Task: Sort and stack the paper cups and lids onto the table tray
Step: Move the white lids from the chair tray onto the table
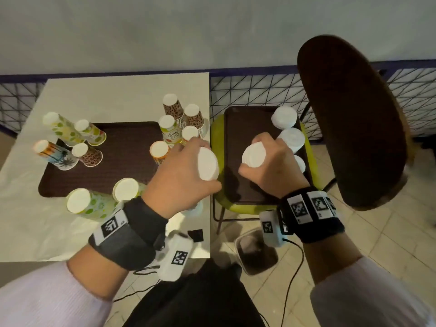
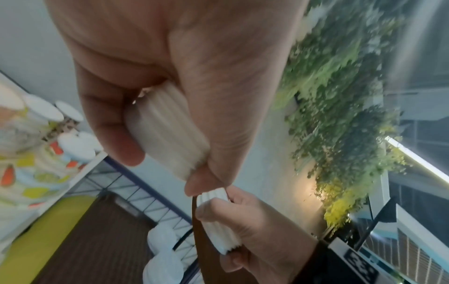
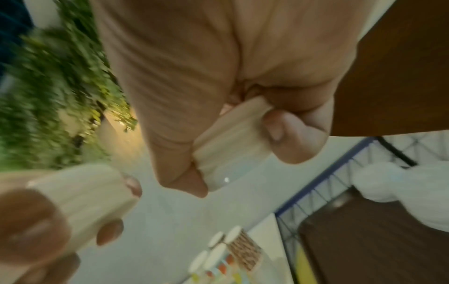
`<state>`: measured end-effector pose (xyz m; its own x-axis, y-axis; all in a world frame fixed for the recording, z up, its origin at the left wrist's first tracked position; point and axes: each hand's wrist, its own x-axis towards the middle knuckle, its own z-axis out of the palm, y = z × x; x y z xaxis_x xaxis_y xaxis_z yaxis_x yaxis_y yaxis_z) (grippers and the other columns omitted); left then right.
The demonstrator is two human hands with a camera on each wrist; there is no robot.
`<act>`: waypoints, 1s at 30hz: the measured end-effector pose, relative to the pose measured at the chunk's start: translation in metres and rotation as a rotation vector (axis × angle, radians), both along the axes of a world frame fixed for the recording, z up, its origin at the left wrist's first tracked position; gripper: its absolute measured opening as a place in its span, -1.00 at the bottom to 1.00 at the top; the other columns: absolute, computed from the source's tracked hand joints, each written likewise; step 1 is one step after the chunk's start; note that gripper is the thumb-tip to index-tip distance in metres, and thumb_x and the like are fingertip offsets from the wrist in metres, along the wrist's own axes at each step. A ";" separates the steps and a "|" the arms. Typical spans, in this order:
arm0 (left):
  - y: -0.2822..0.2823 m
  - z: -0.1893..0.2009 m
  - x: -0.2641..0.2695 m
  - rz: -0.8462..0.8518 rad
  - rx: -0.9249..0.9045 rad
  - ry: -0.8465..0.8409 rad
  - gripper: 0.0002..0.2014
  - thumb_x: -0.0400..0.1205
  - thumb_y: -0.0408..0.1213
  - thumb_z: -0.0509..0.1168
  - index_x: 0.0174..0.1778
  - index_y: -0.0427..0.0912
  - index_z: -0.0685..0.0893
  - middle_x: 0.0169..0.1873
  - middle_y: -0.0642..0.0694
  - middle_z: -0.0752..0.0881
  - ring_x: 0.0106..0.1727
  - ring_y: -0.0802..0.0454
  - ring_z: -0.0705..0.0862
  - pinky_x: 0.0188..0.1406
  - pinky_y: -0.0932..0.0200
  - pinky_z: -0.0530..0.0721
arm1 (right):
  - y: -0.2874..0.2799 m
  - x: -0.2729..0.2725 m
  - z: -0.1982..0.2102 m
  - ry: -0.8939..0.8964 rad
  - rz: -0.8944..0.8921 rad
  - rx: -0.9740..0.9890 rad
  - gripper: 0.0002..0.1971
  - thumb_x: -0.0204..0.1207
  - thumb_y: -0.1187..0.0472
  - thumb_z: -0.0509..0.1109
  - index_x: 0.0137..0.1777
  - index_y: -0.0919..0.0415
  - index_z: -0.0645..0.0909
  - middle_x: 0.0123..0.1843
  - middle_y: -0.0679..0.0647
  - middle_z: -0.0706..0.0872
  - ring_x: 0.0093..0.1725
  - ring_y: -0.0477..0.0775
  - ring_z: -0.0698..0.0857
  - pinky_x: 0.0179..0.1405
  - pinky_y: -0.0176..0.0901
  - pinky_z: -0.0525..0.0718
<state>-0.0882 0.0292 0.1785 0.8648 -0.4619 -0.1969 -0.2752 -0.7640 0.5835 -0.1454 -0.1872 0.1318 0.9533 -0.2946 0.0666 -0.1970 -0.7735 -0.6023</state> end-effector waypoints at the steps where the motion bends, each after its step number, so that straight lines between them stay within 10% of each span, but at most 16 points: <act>1: 0.015 0.008 -0.001 0.010 0.008 -0.004 -0.25 0.27 0.09 0.55 0.39 0.21 0.44 0.13 -0.01 0.55 0.15 -0.06 0.53 0.01 0.03 0.47 | 0.010 0.000 0.012 -0.025 0.034 -0.004 -0.40 0.26 0.00 0.67 0.26 0.16 0.57 -0.04 0.16 0.54 -0.13 0.15 0.49 -0.10 -0.19 0.40; 7: 0.110 0.038 0.002 0.129 0.006 -0.039 -0.27 0.15 0.25 0.45 0.27 0.36 0.44 0.12 0.06 0.62 0.17 0.00 0.58 0.04 0.02 0.52 | 0.087 0.013 0.049 -0.169 0.203 -0.017 -0.44 0.21 -0.06 0.55 0.19 0.18 0.63 -0.13 0.10 0.54 -0.21 0.07 0.50 -0.19 -0.38 0.38; 14: 0.232 0.064 0.012 0.256 -0.037 -0.095 -0.38 0.35 -0.05 0.62 0.25 0.32 0.47 0.07 0.22 0.61 0.05 0.13 0.58 -0.16 0.41 0.40 | 0.208 0.039 0.087 0.013 0.376 0.022 -0.46 0.30 -0.12 0.53 0.26 -0.05 0.48 0.02 0.05 0.53 -0.03 0.04 0.53 -0.07 -0.17 0.44; 20: 0.368 0.069 0.042 0.371 -0.109 -0.073 -0.43 0.38 -0.13 0.62 0.25 0.25 0.54 0.01 0.22 0.67 -0.04 0.30 0.61 -0.26 0.34 0.45 | 0.343 0.069 0.102 0.087 0.514 0.094 -0.44 0.30 -0.11 0.58 0.27 -0.24 0.43 0.03 -0.14 0.43 -0.04 -0.22 0.48 -0.25 -0.47 0.35; 25: 0.467 0.041 0.081 0.418 -0.099 -0.050 -0.41 0.43 -0.14 0.64 0.28 0.23 0.50 0.08 0.16 0.65 0.03 0.23 0.60 -0.17 0.33 0.48 | 0.453 0.093 0.077 -0.034 0.619 0.100 -0.51 0.27 -0.10 0.48 0.17 0.12 0.61 -0.09 0.01 0.51 -0.18 0.01 0.48 -0.20 -0.31 0.45; 30: 0.521 -0.023 0.126 0.486 -0.110 0.038 -0.36 0.47 -0.12 0.65 0.37 0.15 0.45 0.16 0.10 0.62 0.14 0.00 0.60 -0.13 0.20 0.50 | 0.515 0.123 0.044 0.224 0.621 0.159 -0.46 0.27 -0.15 0.55 0.20 -0.09 0.46 0.05 -0.04 0.47 -0.03 -0.02 0.52 -0.13 -0.17 0.47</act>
